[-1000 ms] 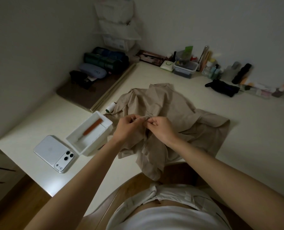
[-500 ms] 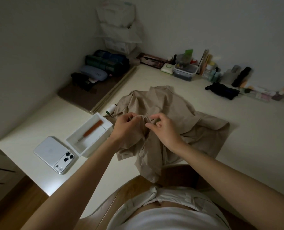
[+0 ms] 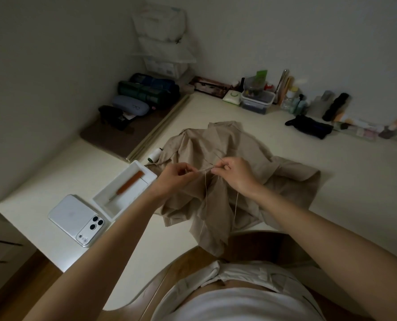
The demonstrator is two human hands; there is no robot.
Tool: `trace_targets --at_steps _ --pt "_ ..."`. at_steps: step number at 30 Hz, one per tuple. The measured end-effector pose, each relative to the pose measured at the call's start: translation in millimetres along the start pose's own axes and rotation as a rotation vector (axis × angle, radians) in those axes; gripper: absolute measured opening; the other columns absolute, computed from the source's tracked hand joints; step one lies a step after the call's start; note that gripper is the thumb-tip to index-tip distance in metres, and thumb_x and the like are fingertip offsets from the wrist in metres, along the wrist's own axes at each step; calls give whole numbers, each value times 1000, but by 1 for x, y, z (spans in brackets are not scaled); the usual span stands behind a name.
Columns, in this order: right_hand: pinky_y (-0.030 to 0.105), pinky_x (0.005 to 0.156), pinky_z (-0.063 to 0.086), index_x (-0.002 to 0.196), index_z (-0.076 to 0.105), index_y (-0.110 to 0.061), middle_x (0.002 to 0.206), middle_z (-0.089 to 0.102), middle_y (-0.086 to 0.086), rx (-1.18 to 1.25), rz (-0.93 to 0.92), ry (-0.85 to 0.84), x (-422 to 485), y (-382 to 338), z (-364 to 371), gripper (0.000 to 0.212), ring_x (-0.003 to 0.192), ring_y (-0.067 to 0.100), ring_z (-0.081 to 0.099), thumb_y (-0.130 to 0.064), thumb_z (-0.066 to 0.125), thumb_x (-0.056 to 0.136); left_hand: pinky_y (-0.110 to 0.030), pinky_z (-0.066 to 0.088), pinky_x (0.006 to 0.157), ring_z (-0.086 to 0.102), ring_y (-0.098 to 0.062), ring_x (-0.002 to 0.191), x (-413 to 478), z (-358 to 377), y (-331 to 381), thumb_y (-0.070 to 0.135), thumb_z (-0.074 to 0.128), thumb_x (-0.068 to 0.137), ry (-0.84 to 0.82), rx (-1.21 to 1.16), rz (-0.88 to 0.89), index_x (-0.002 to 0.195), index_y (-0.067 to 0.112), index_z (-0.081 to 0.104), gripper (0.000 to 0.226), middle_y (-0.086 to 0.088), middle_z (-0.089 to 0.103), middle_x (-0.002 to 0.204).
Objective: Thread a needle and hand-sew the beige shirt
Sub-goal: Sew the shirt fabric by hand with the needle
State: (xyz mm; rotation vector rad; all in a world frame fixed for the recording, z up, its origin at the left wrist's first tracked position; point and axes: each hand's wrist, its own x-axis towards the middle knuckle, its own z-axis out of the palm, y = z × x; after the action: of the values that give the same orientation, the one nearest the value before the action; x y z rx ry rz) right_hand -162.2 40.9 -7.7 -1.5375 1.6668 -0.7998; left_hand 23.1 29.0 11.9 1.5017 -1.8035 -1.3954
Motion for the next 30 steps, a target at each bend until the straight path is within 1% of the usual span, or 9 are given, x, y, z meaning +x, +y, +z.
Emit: trace_targets --at_steps 3,6,10,14,17,20,24,27,30 --pt "46 84 52 81 70 -13 85 69 22 0 -3 -35 0 1 0 6 84 35 65 -18 69 84 -6 48 65 62 1 74 1 0 0 28 55 95 -11 20 -32 91 18 69 18 -4 69 91" --pt "37 87 53 83 70 -15 93 70 20 8 11 -42 0 2 0 5 91 31 66 -20 70 84 -14 48 68 61 -12 79 2 0 -1 29 57 94 10 35 -49 92 8 70 26 -18 69 95" --pt "22 81 47 91 66 -12 98 69 8 -1 33 -137 0 2 -2 14 97 18 64 -26 65 88 -26 47 73 57 -19 81 2 1 -2 30 58 93 68 36 -34 91 14 67 19 -22 66 98" --pt "27 70 43 101 50 -16 86 57 -4 -34 30 -105 -8 -8 -2 25 82 12 56 -40 45 97 -22 47 71 57 -17 81 2 1 -4 28 56 94 103 33 -32 96 11 65 20 -20 66 99" --pt "26 67 36 95 47 -18 82 51 -8 -45 -18 -73 -16 -10 0 22 74 8 50 -26 29 104 -22 48 72 57 -17 83 1 1 -4 26 56 95 106 19 -25 95 10 64 18 -17 65 97" --pt "21 63 34 98 53 -15 79 50 -14 -65 -75 -85 -23 -8 5 25 67 -1 46 -21 29 104 -27 50 75 57 -18 83 1 1 -2 26 56 94 101 -3 -8 90 16 63 12 -11 64 92" --pt "18 61 34 106 57 -12 84 55 -14 -109 -71 -122 -26 -5 11 26 66 -2 46 -20 32 103 -42 52 84 58 -23 84 1 1 -2 26 58 93 107 0 10 89 18 62 10 -18 65 98" --pt "19 57 31 107 57 -14 76 47 -18 -112 -34 -153 -25 -4 12 26 61 -3 42 -21 32 103 -42 51 84 57 -21 82 2 1 -2 24 59 93 106 5 22 89 18 62 8 -18 65 98" --pt "16 58 32 107 58 -12 88 55 -12 -96 -25 -143 -23 -4 15 26 65 -2 44 -21 34 103 -36 51 79 56 -16 79 3 0 -4 22 60 92 99 11 37 89 18 61 6 -15 64 94"
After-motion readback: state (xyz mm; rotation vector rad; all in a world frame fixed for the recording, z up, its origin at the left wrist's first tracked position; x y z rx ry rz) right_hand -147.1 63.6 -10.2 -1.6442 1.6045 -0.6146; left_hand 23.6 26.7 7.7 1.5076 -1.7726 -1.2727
